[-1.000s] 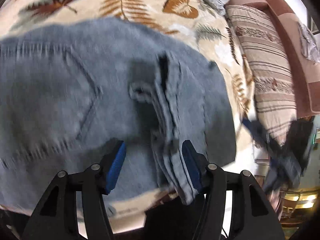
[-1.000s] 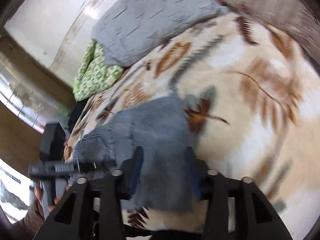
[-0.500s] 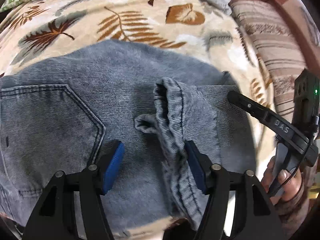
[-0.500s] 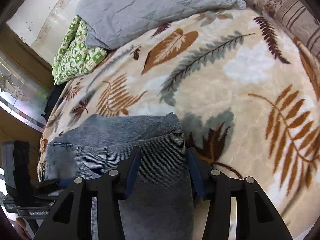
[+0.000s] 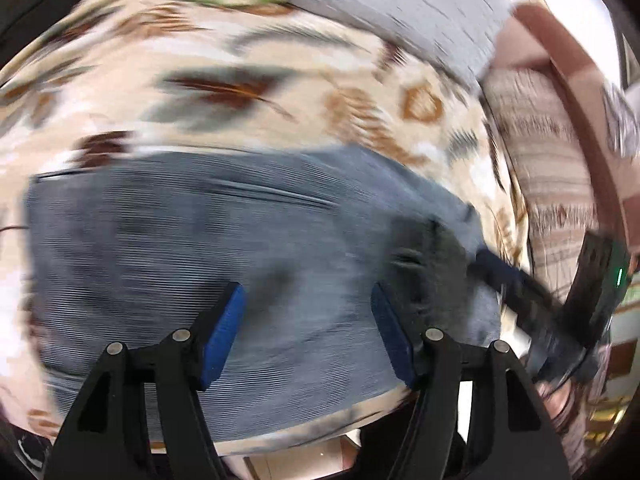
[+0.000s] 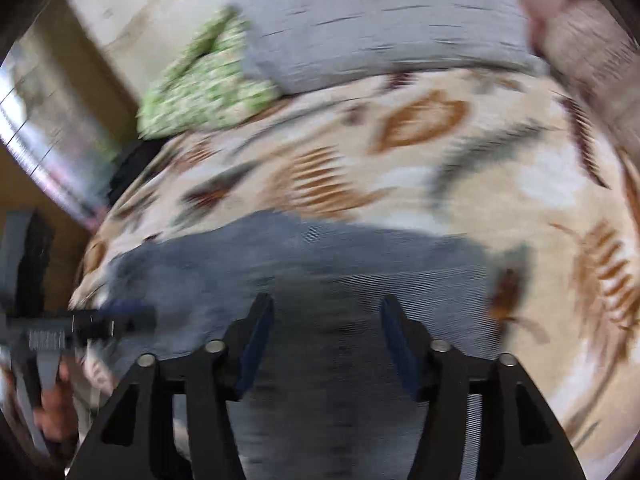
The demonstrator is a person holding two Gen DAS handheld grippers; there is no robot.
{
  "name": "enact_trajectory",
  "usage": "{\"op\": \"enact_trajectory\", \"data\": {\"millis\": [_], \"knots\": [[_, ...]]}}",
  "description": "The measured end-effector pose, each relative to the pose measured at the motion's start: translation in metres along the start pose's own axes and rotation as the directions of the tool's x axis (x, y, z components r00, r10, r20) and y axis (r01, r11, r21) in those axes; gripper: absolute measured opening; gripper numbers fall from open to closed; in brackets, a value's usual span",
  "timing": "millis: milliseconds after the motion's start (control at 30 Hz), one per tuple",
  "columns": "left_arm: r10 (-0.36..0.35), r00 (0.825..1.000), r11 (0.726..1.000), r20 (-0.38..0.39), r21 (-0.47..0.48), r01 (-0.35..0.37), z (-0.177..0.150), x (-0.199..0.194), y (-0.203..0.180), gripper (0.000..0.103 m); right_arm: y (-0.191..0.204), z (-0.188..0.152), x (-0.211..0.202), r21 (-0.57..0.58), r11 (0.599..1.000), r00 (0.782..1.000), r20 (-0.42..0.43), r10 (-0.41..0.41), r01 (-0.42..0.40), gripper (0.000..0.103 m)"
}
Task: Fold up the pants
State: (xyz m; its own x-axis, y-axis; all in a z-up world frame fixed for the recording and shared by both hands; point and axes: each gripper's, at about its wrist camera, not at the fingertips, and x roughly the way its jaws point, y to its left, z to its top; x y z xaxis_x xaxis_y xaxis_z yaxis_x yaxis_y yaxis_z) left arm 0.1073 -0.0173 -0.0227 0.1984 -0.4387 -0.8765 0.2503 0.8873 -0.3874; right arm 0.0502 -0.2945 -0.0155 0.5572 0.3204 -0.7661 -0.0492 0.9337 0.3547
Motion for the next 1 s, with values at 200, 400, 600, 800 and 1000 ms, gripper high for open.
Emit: {"op": "enact_trajectory", "data": {"millis": [200, 400, 600, 800, 1000], "knots": [[-0.024, 0.999, 0.979, 0.026, -0.202, 0.029, 0.004, -0.048, 0.136, 0.065, 0.144, -0.042, 0.041, -0.263, 0.961, 0.994, -0.093, 0.06, -0.083, 0.066], [-0.171, 0.985, 0.938, 0.0, -0.306, 0.163, -0.002, -0.045, 0.204, 0.065, 0.251, -0.097, 0.069, -0.553, 0.833, 0.996, -0.078, -0.03, -0.019, 0.072], [-0.265, 0.962, 0.924, -0.064, -0.301, 0.235, 0.007, -0.016, 0.208, 0.067, 0.302, -0.144, 0.099, -0.782, 0.601, 0.978, 0.056, -0.2, 0.168, 0.079], [-0.337, 0.94, 0.902, -0.046, -0.301, 0.309, 0.03, -0.003, 0.206, 0.083, 0.312, -0.148, 0.114, -0.8, 0.532, 0.956, 0.177, -0.234, 0.278, 0.081], [-0.382, 0.921, 0.909, -0.076, -0.213, 0.359, 0.04, 0.01, 0.184, 0.092, 0.305, -0.122, 0.116, -0.759, 0.586, 0.956, 0.175, -0.235, 0.283, 0.057]]}}
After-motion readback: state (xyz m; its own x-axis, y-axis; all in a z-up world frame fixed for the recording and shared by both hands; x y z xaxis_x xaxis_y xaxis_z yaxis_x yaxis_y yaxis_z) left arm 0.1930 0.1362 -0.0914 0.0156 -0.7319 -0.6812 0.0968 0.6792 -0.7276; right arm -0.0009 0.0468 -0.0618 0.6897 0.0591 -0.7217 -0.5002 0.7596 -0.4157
